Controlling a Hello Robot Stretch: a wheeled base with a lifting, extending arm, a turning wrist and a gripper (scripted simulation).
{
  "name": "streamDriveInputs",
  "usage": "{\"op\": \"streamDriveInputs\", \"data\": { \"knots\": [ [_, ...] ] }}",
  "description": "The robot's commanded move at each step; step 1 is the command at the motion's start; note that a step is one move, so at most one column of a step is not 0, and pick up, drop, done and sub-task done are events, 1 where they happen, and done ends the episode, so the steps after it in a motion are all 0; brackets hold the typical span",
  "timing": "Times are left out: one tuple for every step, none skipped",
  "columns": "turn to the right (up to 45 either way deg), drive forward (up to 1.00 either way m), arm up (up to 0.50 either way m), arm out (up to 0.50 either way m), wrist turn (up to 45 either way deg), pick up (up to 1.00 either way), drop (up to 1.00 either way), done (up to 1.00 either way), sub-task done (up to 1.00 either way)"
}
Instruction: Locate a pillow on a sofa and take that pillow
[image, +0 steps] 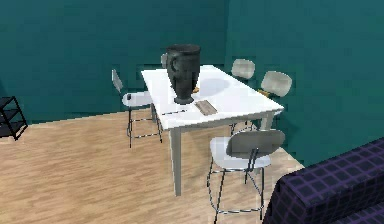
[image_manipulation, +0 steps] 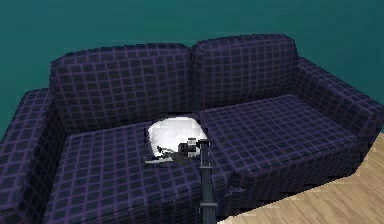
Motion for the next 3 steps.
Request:
{"op": "streamDriveInputs", "data": {
  "knots": [
    [0.0, 0.0, 0.42, 0.0, 0.0, 0.0, 0.0, 0.0, 0.0],
    [0.0, 0.0, 0.0, 0.0, -45.0, 0.0, 0.0, 0.0, 0.0],
    [0.0, 0.0, 0.0, 0.0, -30.0, 0.0, 0.0, 0.0, 0.0]
  ]
}}
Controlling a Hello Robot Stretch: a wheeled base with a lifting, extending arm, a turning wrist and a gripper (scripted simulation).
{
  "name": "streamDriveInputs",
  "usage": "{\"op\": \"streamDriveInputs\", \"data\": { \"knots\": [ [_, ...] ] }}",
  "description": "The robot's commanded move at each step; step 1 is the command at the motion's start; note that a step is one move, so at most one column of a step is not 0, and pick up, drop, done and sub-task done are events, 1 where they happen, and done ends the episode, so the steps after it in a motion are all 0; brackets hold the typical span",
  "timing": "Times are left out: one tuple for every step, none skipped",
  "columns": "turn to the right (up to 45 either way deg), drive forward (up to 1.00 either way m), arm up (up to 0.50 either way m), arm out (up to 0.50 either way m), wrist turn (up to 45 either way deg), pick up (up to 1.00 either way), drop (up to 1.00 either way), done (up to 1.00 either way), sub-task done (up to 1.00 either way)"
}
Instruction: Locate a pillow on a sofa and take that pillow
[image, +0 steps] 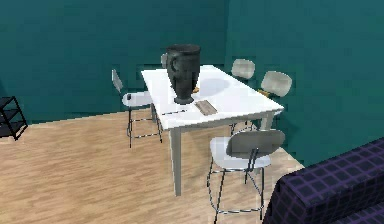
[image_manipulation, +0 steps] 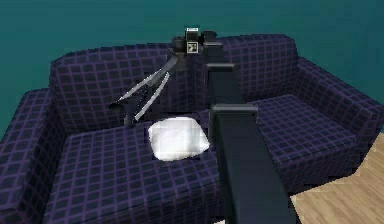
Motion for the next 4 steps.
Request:
{"op": "streamDriveInputs", "data": {
  "knots": [
    [0.0, 0.0, 0.0, -0.48, 0.0, 0.0, 0.0, 0.0, 0.0],
    [45.0, 0.0, 0.0, 0.0, 0.0, 0.0, 0.0, 0.0, 0.0],
    [45.0, 0.0, 0.0, 0.0, 0.0, 0.0, 0.0, 0.0, 0.0],
    [36.0, 0.0, 0.0, 0.0, 0.0, 0.0, 0.0, 0.0, 0.0]
  ]
}}
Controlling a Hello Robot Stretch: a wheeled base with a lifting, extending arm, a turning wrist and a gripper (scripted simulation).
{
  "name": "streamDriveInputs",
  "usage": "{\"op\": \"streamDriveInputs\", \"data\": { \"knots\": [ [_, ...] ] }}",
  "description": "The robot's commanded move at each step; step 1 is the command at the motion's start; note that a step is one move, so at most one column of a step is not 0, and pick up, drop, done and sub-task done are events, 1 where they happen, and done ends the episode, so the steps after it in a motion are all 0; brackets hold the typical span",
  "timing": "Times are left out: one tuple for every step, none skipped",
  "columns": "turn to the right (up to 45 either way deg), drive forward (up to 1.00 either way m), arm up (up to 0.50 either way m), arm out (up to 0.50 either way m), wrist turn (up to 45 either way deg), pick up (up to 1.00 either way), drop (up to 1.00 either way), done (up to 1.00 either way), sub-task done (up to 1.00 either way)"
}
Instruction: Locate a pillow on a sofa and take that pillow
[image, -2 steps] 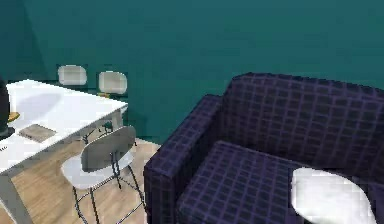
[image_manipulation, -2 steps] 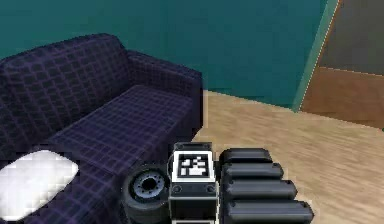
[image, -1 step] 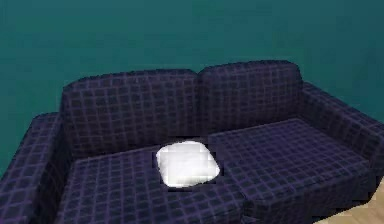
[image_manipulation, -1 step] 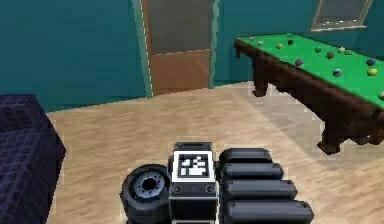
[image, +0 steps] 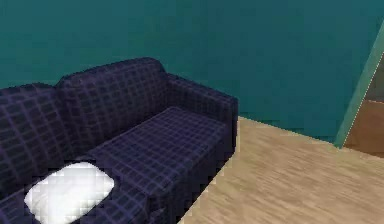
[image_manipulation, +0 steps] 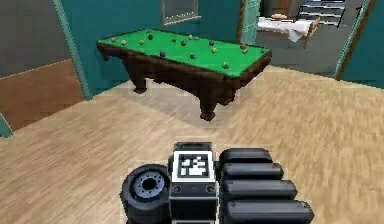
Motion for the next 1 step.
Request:
{"op": "streamDriveInputs", "data": {
  "knots": [
    [0.0, 0.7, 0.0, 0.0, 0.0, 0.0, 0.0, 0.0, 0.0]
  ]
}}
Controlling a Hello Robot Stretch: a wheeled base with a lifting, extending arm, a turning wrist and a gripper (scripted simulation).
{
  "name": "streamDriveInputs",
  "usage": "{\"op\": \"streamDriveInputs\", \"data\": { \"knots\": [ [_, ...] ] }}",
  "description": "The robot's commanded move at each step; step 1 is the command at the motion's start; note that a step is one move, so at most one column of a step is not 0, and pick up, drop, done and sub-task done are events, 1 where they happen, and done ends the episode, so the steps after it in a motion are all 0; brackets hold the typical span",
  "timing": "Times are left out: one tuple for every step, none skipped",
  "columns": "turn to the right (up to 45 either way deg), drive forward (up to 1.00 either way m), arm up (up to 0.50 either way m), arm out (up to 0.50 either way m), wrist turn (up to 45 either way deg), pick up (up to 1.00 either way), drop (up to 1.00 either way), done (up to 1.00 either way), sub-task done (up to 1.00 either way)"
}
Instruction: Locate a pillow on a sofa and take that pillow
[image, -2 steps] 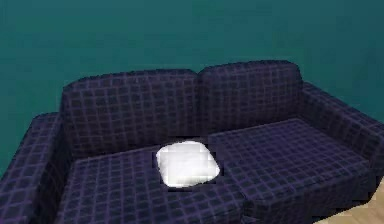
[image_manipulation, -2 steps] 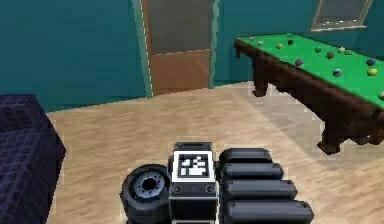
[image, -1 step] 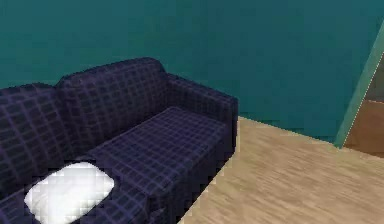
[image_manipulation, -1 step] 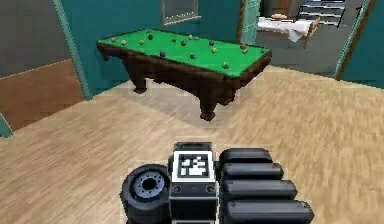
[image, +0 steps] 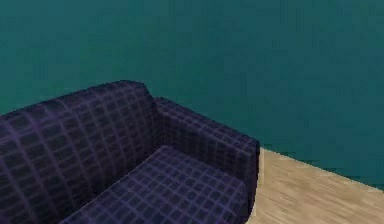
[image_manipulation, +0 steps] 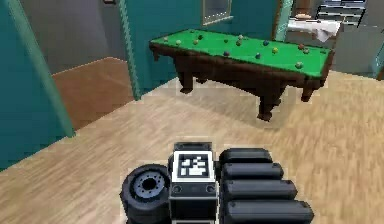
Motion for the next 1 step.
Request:
{"op": "streamDriveInputs", "data": {
  "knots": [
    [-45.0, 0.0, 0.0, 0.0, 0.0, 0.0, 0.0, 0.0, 0.0]
  ]
}}
